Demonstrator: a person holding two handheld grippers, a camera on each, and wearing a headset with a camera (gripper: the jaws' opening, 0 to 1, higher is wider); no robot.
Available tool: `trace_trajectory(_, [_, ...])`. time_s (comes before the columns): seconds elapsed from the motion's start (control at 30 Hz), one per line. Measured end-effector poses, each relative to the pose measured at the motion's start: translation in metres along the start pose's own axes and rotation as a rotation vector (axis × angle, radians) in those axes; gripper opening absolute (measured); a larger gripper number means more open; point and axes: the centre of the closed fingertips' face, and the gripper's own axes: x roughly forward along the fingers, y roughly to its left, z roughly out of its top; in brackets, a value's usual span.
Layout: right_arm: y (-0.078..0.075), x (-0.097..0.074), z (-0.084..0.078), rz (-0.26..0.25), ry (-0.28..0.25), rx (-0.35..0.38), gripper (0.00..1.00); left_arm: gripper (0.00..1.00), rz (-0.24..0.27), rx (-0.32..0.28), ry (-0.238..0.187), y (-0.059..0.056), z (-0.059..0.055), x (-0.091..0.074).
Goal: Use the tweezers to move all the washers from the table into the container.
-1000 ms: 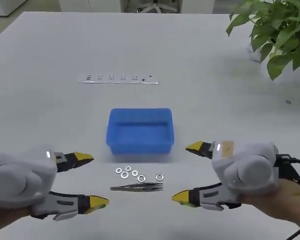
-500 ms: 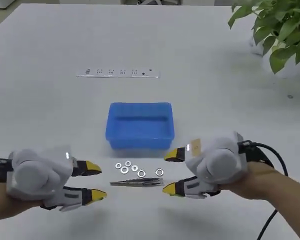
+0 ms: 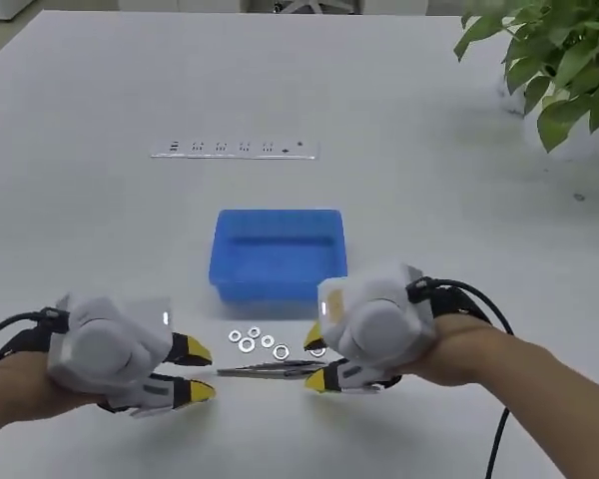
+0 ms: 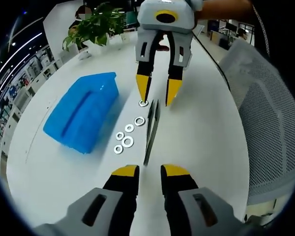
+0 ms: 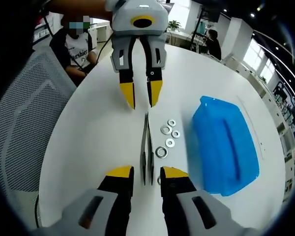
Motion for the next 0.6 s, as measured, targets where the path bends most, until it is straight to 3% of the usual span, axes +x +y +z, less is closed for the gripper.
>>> trace_trajectory(0.3, [0.000, 0.012, -0.002, 0.040, 0.029, 0.042, 0.18, 0.15, -0.026, 0.021, 0.028, 0.003, 0.000, 0.011])
trace_trajectory(0.6, [0.004, 0.015, -0.003, 0.061, 0.054, 0.042, 0.12, 0.07, -0.042, 0.005, 0.012, 0.004, 0.003, 0.015])
